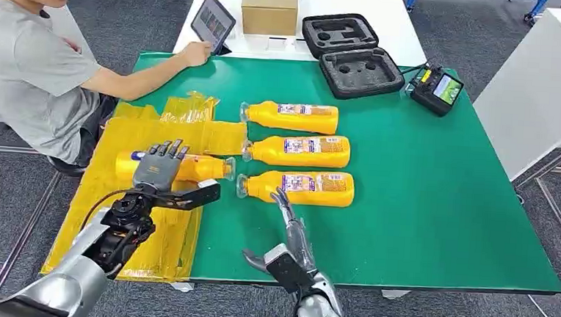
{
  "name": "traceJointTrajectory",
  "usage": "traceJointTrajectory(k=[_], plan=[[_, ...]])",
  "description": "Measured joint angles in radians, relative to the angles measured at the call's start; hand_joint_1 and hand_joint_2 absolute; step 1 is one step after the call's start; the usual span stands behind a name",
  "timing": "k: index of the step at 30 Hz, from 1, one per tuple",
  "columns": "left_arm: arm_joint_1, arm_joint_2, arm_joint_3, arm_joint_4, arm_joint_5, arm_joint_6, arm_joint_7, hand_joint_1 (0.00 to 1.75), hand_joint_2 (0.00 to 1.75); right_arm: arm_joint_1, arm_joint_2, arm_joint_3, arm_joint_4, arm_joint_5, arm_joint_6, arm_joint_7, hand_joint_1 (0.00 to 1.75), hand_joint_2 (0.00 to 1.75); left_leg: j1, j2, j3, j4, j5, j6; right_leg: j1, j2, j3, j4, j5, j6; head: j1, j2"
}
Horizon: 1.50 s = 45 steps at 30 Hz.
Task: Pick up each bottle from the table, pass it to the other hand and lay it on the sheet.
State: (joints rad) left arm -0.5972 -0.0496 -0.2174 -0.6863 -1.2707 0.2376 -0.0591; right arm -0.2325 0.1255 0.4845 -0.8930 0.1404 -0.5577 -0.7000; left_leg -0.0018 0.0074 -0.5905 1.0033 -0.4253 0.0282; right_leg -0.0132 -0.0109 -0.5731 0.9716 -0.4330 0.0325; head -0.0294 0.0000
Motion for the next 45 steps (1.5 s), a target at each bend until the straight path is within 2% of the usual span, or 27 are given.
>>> traceJointTrajectory(k=[9, 15, 29, 35, 40, 45], plan=[[0.001, 0.003, 0.003, 0.0, 0.008, -0.011, 0.0, 0.03, 1.75, -0.002, 0.002, 0.0, 0.006, 0.0, 0.0, 0.0, 0.0, 1.75, 0.0, 0.0, 0.0, 0.0, 0.0, 0.0, 0.0, 0.0, 0.0, 0.0, 0.0, 0.0, 0.0, 0.0], [0.007, 0.004, 0.003, -0.007, 0.005, 0.002, -0.011, 0.0, 1.75, -0.002, 0.002, -0.002, 0.009, 0.0, 0.0, 0.0, 0.0, 1.75, 0.0, 0.0, 0.0, 0.0, 0.0, 0.0, 0.0, 0.0, 0.0, 0.0, 0.0, 0.0, 0.0, 0.0], [0.219, 0.027, -0.021, -0.457, 0.193, -0.176, -0.084, 0.0, 1.75, 0.001, -0.005, -0.019, 0.009, 0.0, -0.007, 0.0, 0.0, 1.75, 0.0, 0.0, -0.001, 0.0, 0.0, 0.0, 0.0, 0.0, -0.001, 0.0, 0.0, 0.0, 0.0, 0.0], [0.241, 0.054, -0.024, -0.53, 0.246, -0.172, -0.081, 0.0, 1.75, 0.001, -0.005, -0.019, 0.009, 0.007, -0.026, 0.0, 0.0, 1.75, 0.0, 0.0, -0.001, 0.0, 0.0, 0.0, 0.0, 0.0, -0.001, 0.0, 0.0, 0.0, 0.0, 0.0], [0.24, 0.067, -0.037, -0.553, 0.289, -0.138, -0.092, 0.0, 1.75, 0.001, -0.007, -0.014, -0.005, 0.138, -0.122, 0.0, 0.0, 1.75, 0.0, 0.0, -0.001, 0.0, 0.001, 0.0, 0.0, 0.0, -0.001, 0.0, 0.0, 0.0, 0.0, 0.0], [0.24, 0.074, -0.05, -0.561, 0.293, -0.136, -0.094, 0.0, 1.75, 0.001, -0.008, -0.011, -0.02, 0.163, -0.135, 0.0, 0.0, 1.75, 0.0, 0.0, -0.001, 0.0, 0.001, 0.0, 0.0, 0.0, -0.001, 0.0, 0.0, 0.0, 0.0, 0.0]])
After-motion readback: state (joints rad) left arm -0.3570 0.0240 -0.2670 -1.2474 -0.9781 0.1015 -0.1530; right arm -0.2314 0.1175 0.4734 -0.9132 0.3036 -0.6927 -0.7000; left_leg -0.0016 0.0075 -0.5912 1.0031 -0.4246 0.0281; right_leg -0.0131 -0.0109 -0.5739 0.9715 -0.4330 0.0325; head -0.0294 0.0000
